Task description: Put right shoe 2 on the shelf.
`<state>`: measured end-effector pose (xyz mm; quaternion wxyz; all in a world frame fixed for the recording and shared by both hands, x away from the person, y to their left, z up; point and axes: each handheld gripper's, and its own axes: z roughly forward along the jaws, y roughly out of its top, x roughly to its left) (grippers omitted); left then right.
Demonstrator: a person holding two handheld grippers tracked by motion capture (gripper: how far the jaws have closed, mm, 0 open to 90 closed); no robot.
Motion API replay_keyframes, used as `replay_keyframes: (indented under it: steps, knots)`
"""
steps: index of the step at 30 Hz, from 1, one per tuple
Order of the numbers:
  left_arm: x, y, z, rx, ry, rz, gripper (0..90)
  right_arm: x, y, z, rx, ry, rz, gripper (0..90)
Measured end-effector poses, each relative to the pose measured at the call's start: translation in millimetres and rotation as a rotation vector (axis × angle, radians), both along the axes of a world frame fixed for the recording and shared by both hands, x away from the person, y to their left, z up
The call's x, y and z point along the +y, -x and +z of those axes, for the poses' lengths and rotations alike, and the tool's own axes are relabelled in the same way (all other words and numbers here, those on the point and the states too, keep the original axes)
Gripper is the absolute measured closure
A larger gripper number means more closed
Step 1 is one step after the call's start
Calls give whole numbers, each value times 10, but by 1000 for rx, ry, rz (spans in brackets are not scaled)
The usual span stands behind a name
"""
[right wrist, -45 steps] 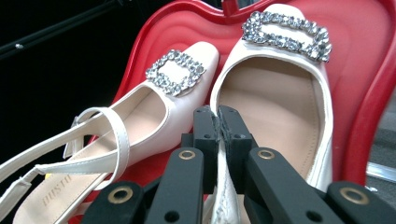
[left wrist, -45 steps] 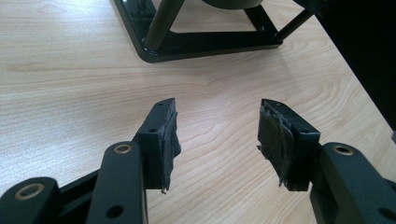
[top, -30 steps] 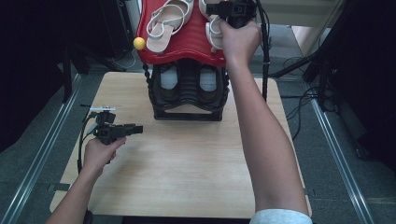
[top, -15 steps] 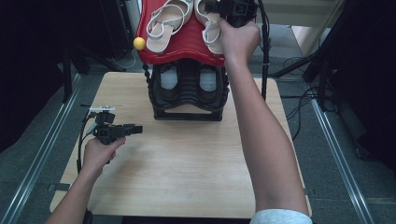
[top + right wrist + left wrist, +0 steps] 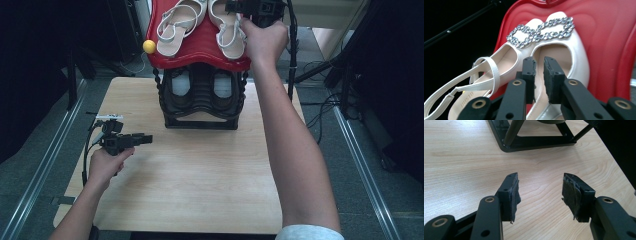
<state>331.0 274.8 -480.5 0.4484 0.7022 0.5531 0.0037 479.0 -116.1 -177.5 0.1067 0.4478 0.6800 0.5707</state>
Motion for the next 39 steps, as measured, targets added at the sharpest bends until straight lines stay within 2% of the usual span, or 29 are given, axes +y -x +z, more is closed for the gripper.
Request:
replay_keyframes:
  steps: [5,8,10,16,22,30,35,39]
  knots:
    - [0,0,1,0,1,-1,476,-75,18,35,-14,18,-10,763]
    - [-11,0,-1,3,3,4,476,-120,24,40,-2,16,1,757]
    - [-13,0,0,1,4,3,476,-143,46,50,-17,34,-4,755]
    - [-23,-5,-6,1,0,1,476,-230,80,63,-18,62,-4,713]
    - [-23,-4,-6,1,-1,2,476,-306,103,50,-20,74,-12,691]
    - [-14,9,-7,3,-8,-5,476,-428,131,-1,-17,70,-27,679]
    - [-13,8,-8,3,-7,-5,476,-516,141,-45,-16,95,-46,667]
    - [-10,7,-9,6,-8,-7,476,-617,162,-102,-12,88,-51,660]
